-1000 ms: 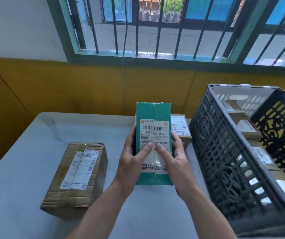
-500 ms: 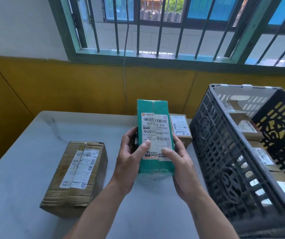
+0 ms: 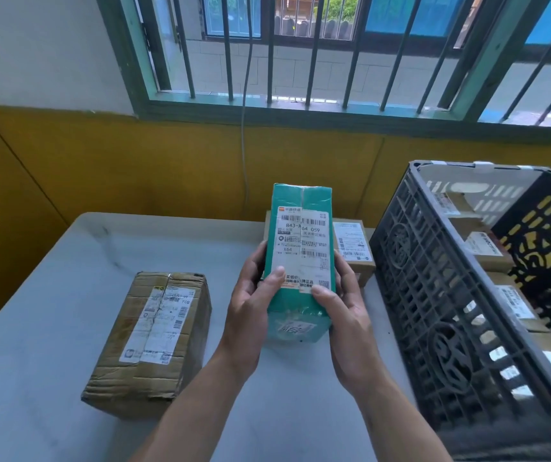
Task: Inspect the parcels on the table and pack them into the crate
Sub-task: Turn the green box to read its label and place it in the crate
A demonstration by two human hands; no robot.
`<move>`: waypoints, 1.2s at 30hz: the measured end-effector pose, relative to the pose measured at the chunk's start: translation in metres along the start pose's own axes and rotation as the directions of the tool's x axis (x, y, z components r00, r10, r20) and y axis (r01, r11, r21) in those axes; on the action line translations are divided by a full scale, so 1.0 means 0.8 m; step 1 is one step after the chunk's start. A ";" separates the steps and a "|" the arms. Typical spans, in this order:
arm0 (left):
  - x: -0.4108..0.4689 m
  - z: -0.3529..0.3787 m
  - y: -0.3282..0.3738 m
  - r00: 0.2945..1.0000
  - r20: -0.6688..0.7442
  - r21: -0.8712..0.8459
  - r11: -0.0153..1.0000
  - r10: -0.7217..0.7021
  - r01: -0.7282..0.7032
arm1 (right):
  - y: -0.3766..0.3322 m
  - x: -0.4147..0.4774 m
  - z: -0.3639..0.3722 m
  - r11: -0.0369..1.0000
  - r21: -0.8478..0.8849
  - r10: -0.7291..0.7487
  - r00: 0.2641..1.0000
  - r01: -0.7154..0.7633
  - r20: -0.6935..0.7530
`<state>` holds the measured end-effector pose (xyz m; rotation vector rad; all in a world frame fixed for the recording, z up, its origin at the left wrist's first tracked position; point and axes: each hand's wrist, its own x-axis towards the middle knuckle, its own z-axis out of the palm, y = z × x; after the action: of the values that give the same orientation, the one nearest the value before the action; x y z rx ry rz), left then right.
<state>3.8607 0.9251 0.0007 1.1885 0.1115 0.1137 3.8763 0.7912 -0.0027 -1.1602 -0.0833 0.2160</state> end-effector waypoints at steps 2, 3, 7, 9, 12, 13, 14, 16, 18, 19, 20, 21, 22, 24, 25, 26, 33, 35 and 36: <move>-0.003 0.000 -0.002 0.999 0.032 0.016 1.000 0.005 -0.005 | -0.003 0.003 0.001 1.000 0.001 -0.002 1.000 0.002 -0.010; -0.005 0.001 -0.004 0.999 0.049 0.022 1.000 0.013 -0.014 | -0.005 0.005 0.002 1.000 -0.004 -0.001 1.000 0.000 -0.013; -0.007 0.006 -0.008 0.999 -0.006 0.001 0.999 0.037 -0.037 | -0.006 0.005 0.005 0.998 -0.045 -0.038 0.998 0.036 -0.047; -0.006 0.008 -0.008 0.998 -0.045 0.013 0.999 0.045 -0.044 | -0.003 0.003 0.006 0.994 -0.080 -0.083 0.994 0.078 -0.068; -0.008 0.009 -0.006 0.999 -0.022 0.046 0.998 0.049 -0.048 | 0.000 -0.003 0.009 0.988 -0.134 -0.081 0.996 0.075 -0.040; -0.009 0.008 -0.005 0.999 0.009 0.051 0.998 0.048 -0.048 | 0.001 -0.003 0.010 0.988 -0.142 -0.071 0.997 0.066 -0.025; -0.009 0.006 -0.005 0.998 0.051 0.056 0.997 0.046 -0.049 | 0.000 -0.003 0.010 0.987 -0.146 -0.066 0.998 0.062 -0.022; -0.010 0.001 -0.006 0.991 0.131 0.074 0.996 0.038 -0.048 | -0.001 0.000 0.009 0.989 -0.135 -0.071 0.997 0.066 -0.037; -0.011 -0.003 -0.009 0.986 0.163 0.072 0.996 0.032 -0.044 | -0.005 0.003 0.010 0.991 -0.118 -0.069 0.996 0.062 -0.052; -0.011 -0.004 -0.010 0.987 0.158 0.063 0.997 0.035 -0.046 | -0.006 0.003 0.010 0.991 -0.118 -0.064 0.997 0.057 -0.053; -0.011 -0.004 -0.010 0.989 0.139 0.060 0.997 0.041 -0.050 | -0.008 0.004 0.011 0.991 -0.119 -0.062 0.997 0.056 -0.051; -0.011 -0.003 -0.010 0.992 0.113 0.065 0.996 0.048 -0.056 | -0.009 0.003 0.011 0.992 -0.115 -0.063 0.997 0.058 -0.042; -0.011 -0.001 -0.009 0.994 0.091 0.069 0.996 0.057 -0.063 | -0.009 0.002 0.010 0.992 -0.109 -0.066 0.998 0.063 -0.025; -0.008 0.000 -0.007 0.996 0.063 0.049 0.996 0.065 -0.068 | -0.009 0.001 0.010 0.991 -0.106 -0.078 0.997 0.079 0.016; -0.007 0.000 -0.005 0.997 0.045 0.033 0.998 0.061 -0.062 | -0.007 0.000 0.010 0.990 -0.112 -0.087 0.996 0.089 0.023; -0.005 0.000 -0.004 0.998 0.021 0.021 0.998 0.058 -0.058 | -0.006 0.000 0.010 0.988 -0.120 -0.099 0.995 0.101 0.019; -0.007 -0.002 -0.003 0.998 0.008 0.031 0.998 0.062 -0.062 | -0.005 0.009 0.011 0.979 -0.154 -0.142 0.988 0.132 -0.058; -0.005 -0.003 -0.001 0.998 0.009 0.024 0.998 0.061 -0.061 | -0.003 0.010 0.010 0.980 -0.159 -0.131 0.989 0.119 -0.070; -0.005 -0.002 0.001 0.998 0.007 0.031 0.997 0.066 -0.067 | -0.003 0.010 0.010 0.979 -0.169 -0.128 0.989 0.114 -0.071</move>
<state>3.8570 0.9260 0.0007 1.2237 0.0691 0.1677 3.8828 0.7993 0.0022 -1.3221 -0.1014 0.0542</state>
